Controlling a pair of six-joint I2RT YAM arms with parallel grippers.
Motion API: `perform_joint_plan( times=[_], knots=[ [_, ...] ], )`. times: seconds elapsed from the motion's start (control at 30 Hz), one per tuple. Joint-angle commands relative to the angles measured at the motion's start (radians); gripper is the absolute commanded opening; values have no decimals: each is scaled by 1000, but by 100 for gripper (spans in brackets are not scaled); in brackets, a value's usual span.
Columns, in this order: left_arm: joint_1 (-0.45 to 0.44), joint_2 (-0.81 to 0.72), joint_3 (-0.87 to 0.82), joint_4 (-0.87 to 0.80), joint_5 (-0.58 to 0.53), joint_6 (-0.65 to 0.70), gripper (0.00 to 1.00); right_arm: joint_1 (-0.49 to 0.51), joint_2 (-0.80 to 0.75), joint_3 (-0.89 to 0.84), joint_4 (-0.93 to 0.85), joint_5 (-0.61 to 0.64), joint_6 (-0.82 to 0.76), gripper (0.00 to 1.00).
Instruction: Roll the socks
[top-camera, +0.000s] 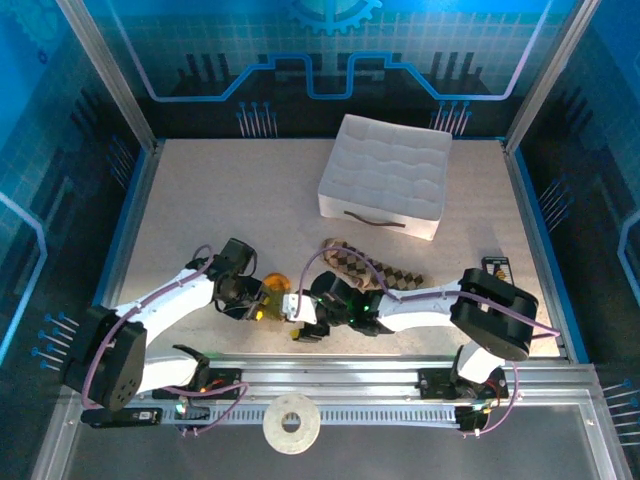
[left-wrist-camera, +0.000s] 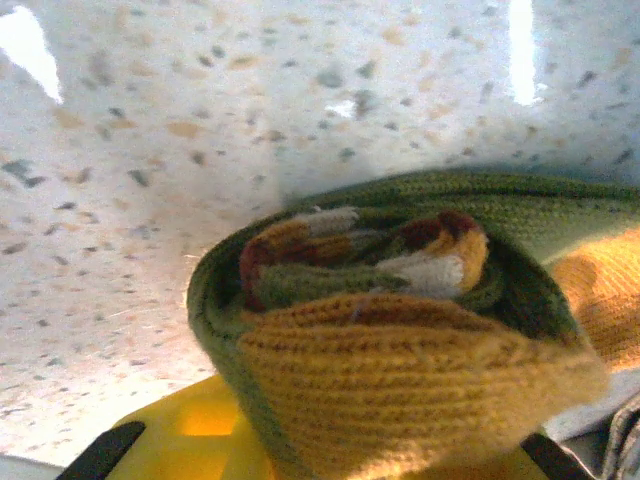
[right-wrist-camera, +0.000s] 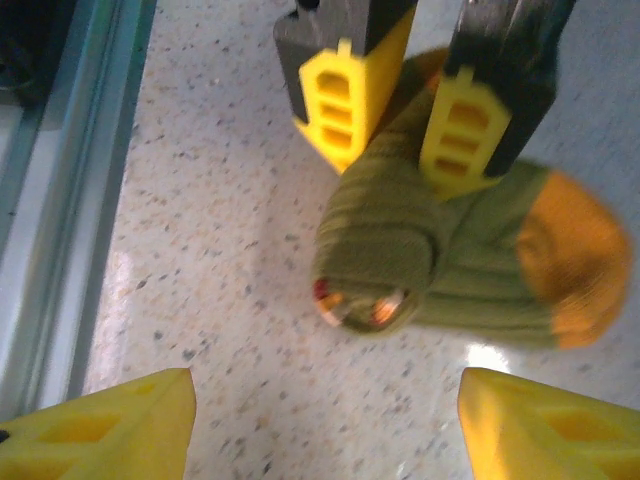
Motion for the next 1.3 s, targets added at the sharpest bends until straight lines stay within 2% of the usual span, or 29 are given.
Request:
perform_joint_plan(
  times=[0.0,0.17,0.33,0.53,0.67,0.73,0.87,0.97,1.07,1.27],
  knots=[
    [24,72,-33,-211,2,25,6,44,37,44,96,155,-126,70],
    [55,177,33,-199,8,80,5,71,125,111,110,179,-134,68],
    [74,253,87,-201,3,122,5,73,202,189,76,192,-124,62],
    [75,302,131,-196,6,145,5,57,270,236,36,226,-87,44],
    [75,281,146,-206,-1,147,7,24,302,287,-61,214,-21,22],
    [75,244,155,-220,-11,142,13,7,319,308,-114,191,16,14],
    [75,131,174,-254,-34,121,41,-42,326,311,-183,85,93,0],
    [76,41,179,-268,-53,86,62,-80,334,315,-226,-13,138,0],
    [78,-50,168,-255,-86,42,79,-108,347,325,-264,-87,166,0],
    [83,-166,100,-92,-111,29,80,-184,399,374,-343,-273,239,0]
  ],
)
